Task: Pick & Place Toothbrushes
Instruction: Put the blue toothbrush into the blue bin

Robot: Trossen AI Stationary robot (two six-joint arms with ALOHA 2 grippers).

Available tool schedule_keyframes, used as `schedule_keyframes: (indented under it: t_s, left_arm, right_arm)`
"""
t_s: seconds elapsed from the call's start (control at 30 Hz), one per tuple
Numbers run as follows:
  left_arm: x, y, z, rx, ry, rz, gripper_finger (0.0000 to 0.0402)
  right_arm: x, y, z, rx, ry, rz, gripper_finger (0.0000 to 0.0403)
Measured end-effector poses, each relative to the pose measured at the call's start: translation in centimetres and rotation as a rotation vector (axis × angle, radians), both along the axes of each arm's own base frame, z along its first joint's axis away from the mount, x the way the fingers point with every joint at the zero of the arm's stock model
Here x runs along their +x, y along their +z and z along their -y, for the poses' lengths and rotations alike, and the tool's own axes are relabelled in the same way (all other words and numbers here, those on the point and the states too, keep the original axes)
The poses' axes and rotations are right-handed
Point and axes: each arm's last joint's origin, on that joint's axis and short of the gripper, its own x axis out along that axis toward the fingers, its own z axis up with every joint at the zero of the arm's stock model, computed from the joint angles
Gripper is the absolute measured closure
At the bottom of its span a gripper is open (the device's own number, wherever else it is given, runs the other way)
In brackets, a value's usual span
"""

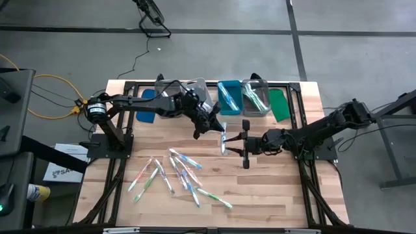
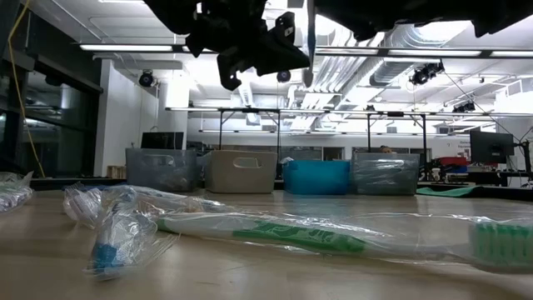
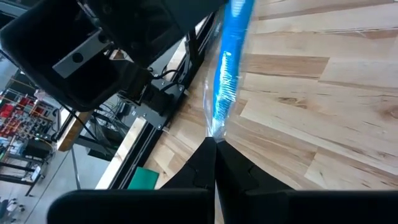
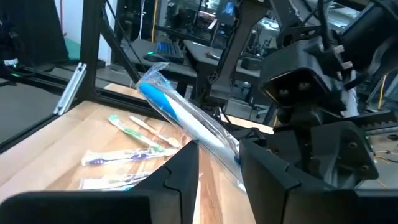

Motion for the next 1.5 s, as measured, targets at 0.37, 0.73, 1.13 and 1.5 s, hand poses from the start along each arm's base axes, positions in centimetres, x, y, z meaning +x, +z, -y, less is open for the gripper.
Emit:
schedule_keyframes:
  t_s: [0.37,0.73,1.13,1.5]
  left_arm:
    - [0.0,-0.1,0.0,-0.005,-0.002,-0.011,0.0401]
    - [0.0,-0.1,0.0,-0.004,0.004,-0.015,0.0401]
    - [0.0,-0.1,0.0,-0.012,0.003,-0.015,0.0401]
    - [-0.1,-0.2,0.0,-0.021,0.005,-0.027,0.0402]
  right_arm:
    - [0.1,0.3,0.0,-0.016,-0.002,0.049,0.037]
    - [0.1,0.1,0.0,-0.022,-0.055,0.025,0.0376]
    - [-0.5,-0.1,-1.0,-0.04,-0.091,-0.023,0.0217]
    - [1.5,-1.4,0.3,-0.035,-0.071,-0.006,0.0232]
